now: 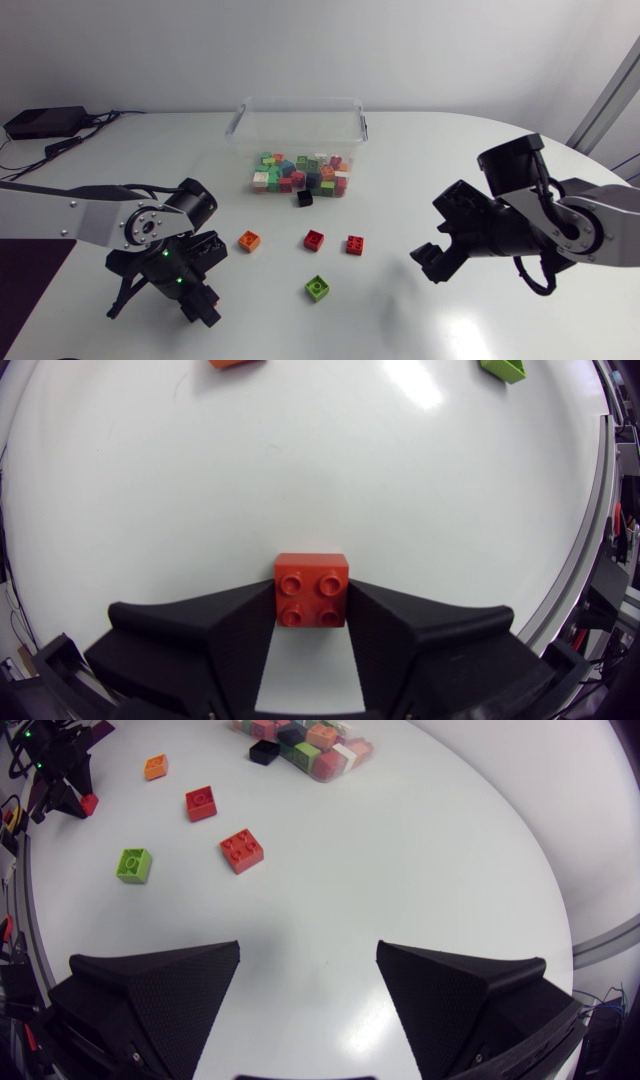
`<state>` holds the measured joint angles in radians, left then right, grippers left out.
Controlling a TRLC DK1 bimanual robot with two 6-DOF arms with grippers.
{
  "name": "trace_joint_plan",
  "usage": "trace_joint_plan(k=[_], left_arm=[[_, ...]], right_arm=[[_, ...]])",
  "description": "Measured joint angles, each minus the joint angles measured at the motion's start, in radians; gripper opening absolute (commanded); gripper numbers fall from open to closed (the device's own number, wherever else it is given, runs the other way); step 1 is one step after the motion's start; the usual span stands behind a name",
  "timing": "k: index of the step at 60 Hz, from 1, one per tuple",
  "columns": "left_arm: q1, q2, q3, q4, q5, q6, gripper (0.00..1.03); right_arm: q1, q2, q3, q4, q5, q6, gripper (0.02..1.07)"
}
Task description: Place the duplo bricks in the container
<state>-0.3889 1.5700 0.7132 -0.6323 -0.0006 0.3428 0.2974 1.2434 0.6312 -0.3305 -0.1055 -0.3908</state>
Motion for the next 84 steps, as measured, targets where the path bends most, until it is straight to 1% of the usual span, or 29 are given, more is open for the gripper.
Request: trace_joint_plan(k=[8,13,19,33,42,57,61,64,69,71,72,77,81,83,84], left_arm=[[0.000,-0.001,0.002,-0.005,0.000,0.018,0.28],[0.000,-0.005,0.002,-0.018,0.001,0.029,0.28],[0.001,-0.020,0.002,-0.032,0.008,0.046,0.28],[0.023,-0.131,0.047,-0.076,0.076,0.081,0.28],[0.049,-0.190,0.110,-0.085,0.129,0.101,0.28],[0.109,-0.216,0.214,-0.081,0.224,0.112,0.28],[0.128,-0.216,0.239,-0.071,0.260,0.112,0.28],[0.138,-0.216,0.256,-0.061,0.282,0.112,0.28],[0.145,-0.216,0.282,-0.045,0.305,0.111,0.28],[0.147,-0.216,0.291,-0.036,0.314,0.111,0.28],[0.147,-0.216,0.296,-0.033,0.318,0.111,0.28],[0.149,-0.211,0.318,-0.010,0.333,0.109,0.28],[0.153,-0.196,0.340,0.008,0.341,0.103,0.28],[0.154,-0.186,0.350,0.022,0.345,0.102,0.28],[0.155,-0.181,0.355,0.029,0.346,0.100,0.28]], right_arm=[[0.069,0.066,0.064,-0.001,-0.015,-0.012,1.02],[0.106,0.137,0.115,-0.011,-0.047,-0.033,1.02],[0.129,0.242,0.172,-0.011,-0.056,-0.072,1.02],[0.136,0.429,0.254,-0.016,-0.097,-0.172,1.02],[0.147,0.494,0.304,-0.034,-0.114,-0.218,1.02],[0.146,0.590,0.405,-0.057,-0.132,-0.267,1.01],[0.146,0.619,0.435,-0.072,-0.138,-0.277,0.96],[0.146,0.637,0.454,-0.083,-0.143,-0.291,0.95],[0.146,0.667,0.478,-0.089,-0.151,-0.299,0.88],[0.146,0.680,0.487,-0.090,-0.153,-0.303,0.80],[0.146,0.684,0.489,-0.089,-0.153,-0.307,0.74],[0.146,0.701,0.493,-0.089,-0.158,-0.318,0.51],[0.141,0.702,0.496,-0.090,-0.170,-0.321,0.46],[0.139,0.703,0.498,-0.091,-0.176,-0.321,0.39],[0.137,0.705,0.500,-0.092,-0.178,-0.321,0.38]])
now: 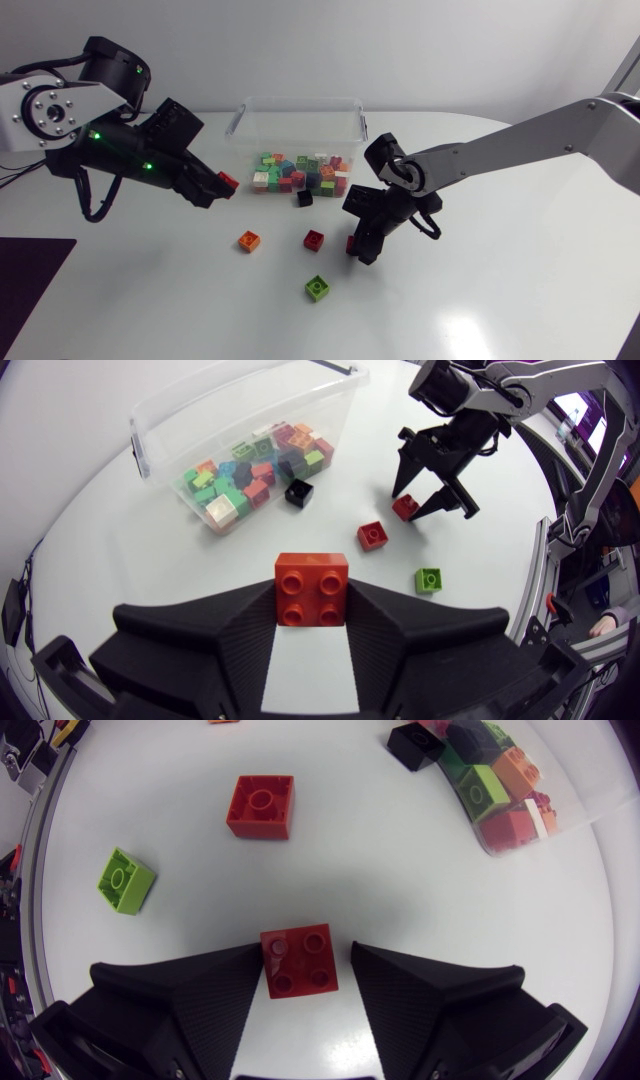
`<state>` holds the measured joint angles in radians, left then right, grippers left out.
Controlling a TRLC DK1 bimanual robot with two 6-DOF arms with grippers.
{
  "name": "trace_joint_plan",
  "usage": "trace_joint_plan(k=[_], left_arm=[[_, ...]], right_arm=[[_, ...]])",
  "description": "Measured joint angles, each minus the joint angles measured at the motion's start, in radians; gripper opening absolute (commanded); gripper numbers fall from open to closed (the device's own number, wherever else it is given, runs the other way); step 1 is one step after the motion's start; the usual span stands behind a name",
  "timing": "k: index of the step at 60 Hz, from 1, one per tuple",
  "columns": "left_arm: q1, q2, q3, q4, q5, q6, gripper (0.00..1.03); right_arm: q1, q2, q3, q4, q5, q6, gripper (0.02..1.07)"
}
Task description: Place the duplo bricks in the container
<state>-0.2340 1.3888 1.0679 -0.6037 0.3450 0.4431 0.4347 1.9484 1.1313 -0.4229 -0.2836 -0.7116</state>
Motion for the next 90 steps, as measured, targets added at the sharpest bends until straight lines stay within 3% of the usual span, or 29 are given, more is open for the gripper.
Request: trace_joint_plan(k=[10,26,57,62,69,73,90], left_arm=[[0.003,0.029,0.035,0.078,0.026,-0.046,0.28],[0.003,0.156,0.149,0.240,0.040,-0.146,0.28],[0.022,0.455,0.464,0.341,0.027,-0.269,0.30],[0.022,0.491,0.502,0.341,0.011,-0.284,0.41],[0.021,0.540,0.567,0.313,-0.032,-0.291,0.86],[0.021,0.564,0.610,0.277,-0.041,-0.291,0.97],[0.020,0.587,0.771,0.018,-0.063,-0.289,0.98]], right_arm=[[-0.029,0.011,0.022,-0.027,-0.028,0.000,0.30],[-0.056,-0.019,0.026,-0.060,-0.039,0.008,0.30],[0.003,-0.217,0.082,-0.167,-0.046,0.078,0.30],[0.013,-0.238,0.103,-0.179,-0.046,0.088,0.30],[0.023,-0.263,0.127,-0.184,-0.046,0.110,0.30],[0.024,-0.274,0.142,-0.188,-0.046,0.118,0.30],[0.024,-0.283,0.253,-0.200,-0.046,0.174,0.30]])
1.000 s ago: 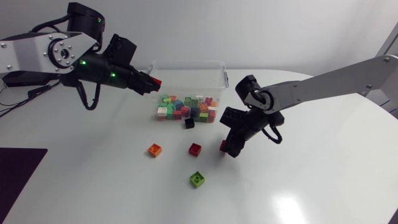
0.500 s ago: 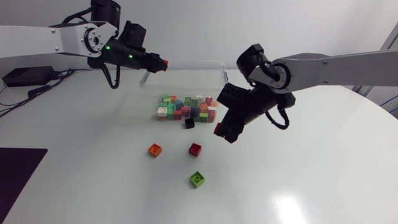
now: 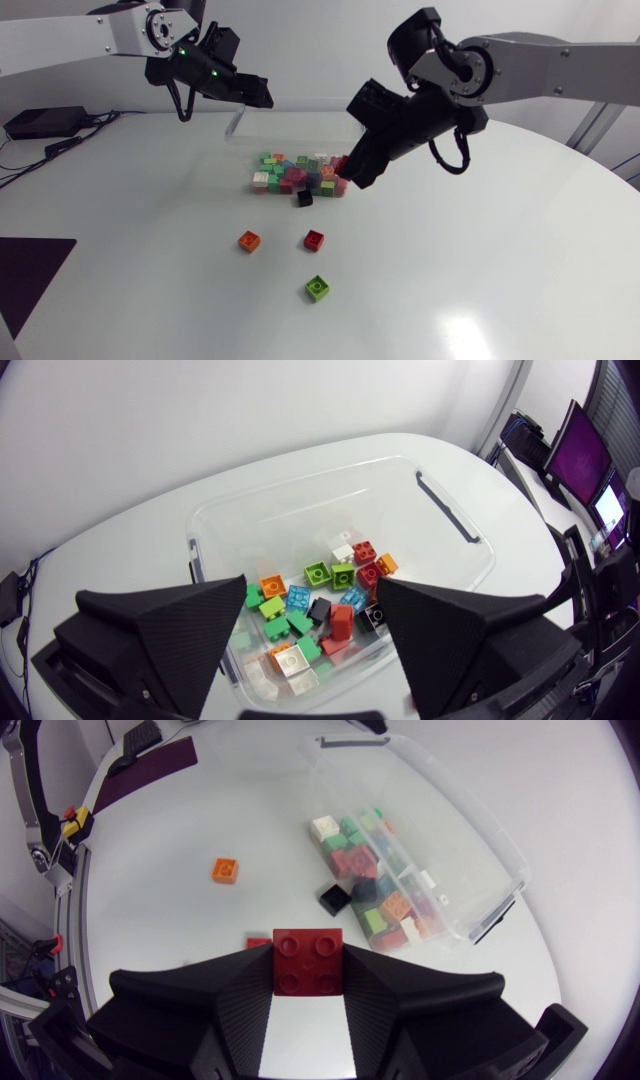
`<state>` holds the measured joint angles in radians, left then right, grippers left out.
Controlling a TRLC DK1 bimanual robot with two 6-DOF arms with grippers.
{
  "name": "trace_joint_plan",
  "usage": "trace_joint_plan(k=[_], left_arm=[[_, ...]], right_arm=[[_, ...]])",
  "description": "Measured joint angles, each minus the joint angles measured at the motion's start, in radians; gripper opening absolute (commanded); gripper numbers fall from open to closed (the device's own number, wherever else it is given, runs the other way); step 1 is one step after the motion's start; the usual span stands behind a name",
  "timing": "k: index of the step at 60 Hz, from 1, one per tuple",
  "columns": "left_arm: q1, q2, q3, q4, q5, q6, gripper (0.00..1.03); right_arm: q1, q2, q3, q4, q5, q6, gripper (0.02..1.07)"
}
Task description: Place the duplo bricks in the container
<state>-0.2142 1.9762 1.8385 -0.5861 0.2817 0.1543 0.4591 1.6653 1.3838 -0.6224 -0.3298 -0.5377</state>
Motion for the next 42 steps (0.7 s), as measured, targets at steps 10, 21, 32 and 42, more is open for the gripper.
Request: trace_joint_plan(k=[10,21,32,42], left_arm=[[0.000,-0.075,-0.022,-0.120,0.000,0.041,0.98],[-0.017,-0.260,-0.238,-0.138,-0.022,0.136,0.98],[-0.030,-0.358,-0.475,-0.141,-0.033,0.219,0.98],[-0.030,-0.371,-0.627,-0.142,-0.045,0.293,0.98]], right_arm=[[0.000,0.000,0.092,0.017,0.000,0.059,0.30],[0.000,0.016,0.196,0.051,0.000,0.113,0.30],[-0.002,0.084,0.279,0.090,0.001,0.152,0.30],[-0.003,0.169,0.327,0.115,0.004,0.175,0.30]])
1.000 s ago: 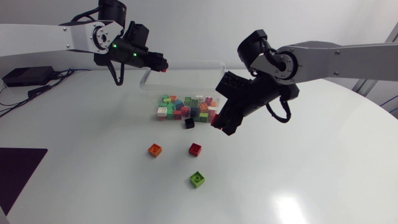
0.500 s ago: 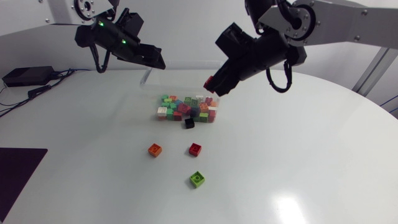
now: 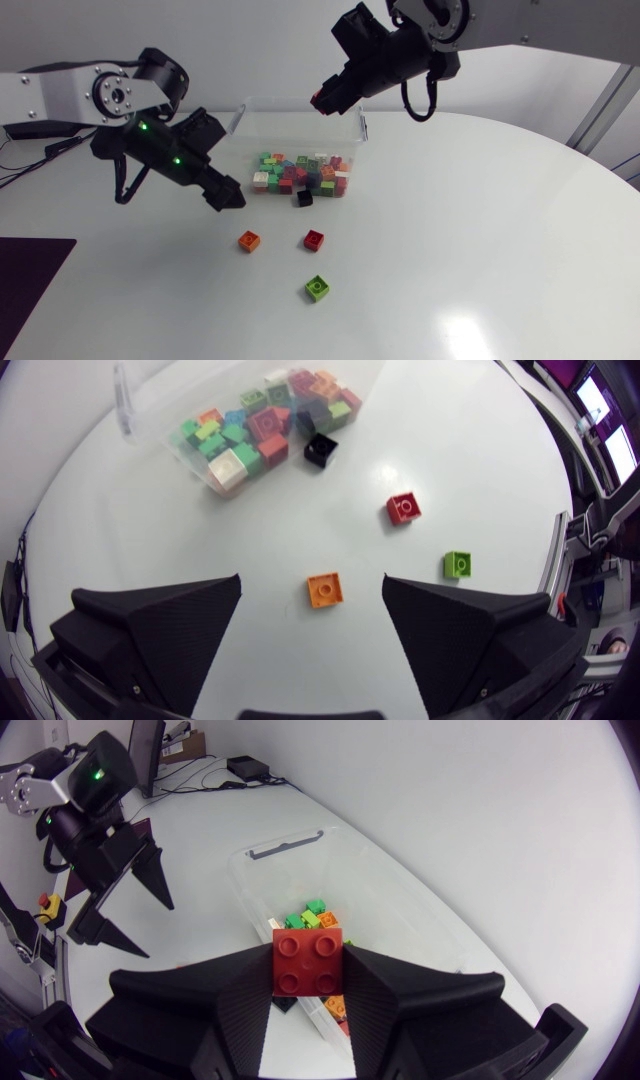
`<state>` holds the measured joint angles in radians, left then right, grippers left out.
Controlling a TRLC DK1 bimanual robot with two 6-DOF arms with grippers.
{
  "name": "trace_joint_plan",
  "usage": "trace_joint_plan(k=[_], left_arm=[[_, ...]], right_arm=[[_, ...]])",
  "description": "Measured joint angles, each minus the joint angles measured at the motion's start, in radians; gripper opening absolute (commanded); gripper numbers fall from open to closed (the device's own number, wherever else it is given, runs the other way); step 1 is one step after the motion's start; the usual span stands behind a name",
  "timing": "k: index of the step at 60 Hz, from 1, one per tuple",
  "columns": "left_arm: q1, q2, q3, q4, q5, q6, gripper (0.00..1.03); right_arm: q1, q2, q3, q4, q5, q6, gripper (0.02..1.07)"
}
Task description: Place the duplo bricks in the container
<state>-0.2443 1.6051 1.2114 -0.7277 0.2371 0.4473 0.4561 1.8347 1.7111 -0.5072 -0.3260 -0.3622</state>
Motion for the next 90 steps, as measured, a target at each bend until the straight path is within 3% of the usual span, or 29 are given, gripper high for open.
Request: trace_joint_plan(k=[17,40,44,46,48,51,59,68,90], left_arm=[[-0.014,-0.003,-0.168,0.089,-0.032,0.053,0.98],[-0.087,0.063,-0.232,0.195,-0.067,0.051,0.98],[-0.093,0.067,-0.238,0.196,-0.068,0.050,0.98],[-0.096,0.068,-0.242,0.199,-0.070,0.047,0.98],[-0.099,0.069,-0.244,0.200,-0.072,0.046,0.98],[-0.099,0.072,-0.244,0.201,-0.079,0.043,0.98],[-0.099,0.076,-0.244,0.206,-0.087,0.039,0.98],[-0.101,0.090,-0.244,0.225,-0.093,0.020,0.98],[-0.106,0.198,-0.182,0.253,-0.142,-0.073,0.91]], right_arm=[[-0.008,0.126,0.124,0.011,0.010,0.024,0.30],[-0.014,0.271,0.249,0.019,0.070,0.042,0.32],[-0.014,0.296,0.272,0.019,0.088,0.042,0.56],[-0.014,0.310,0.290,0.018,0.094,0.045,0.78],[-0.014,0.322,0.305,0.017,0.099,0.045,0.92],[-0.014,0.334,0.322,0.016,0.111,0.047,1.00],[-0.014,0.329,0.323,0.013,0.118,0.049,1.02],[-0.014,0.241,0.218,0.014,0.118,0.049,1.02],[0.009,-0.188,-0.263,0.044,0.122,0.048,1.02]])
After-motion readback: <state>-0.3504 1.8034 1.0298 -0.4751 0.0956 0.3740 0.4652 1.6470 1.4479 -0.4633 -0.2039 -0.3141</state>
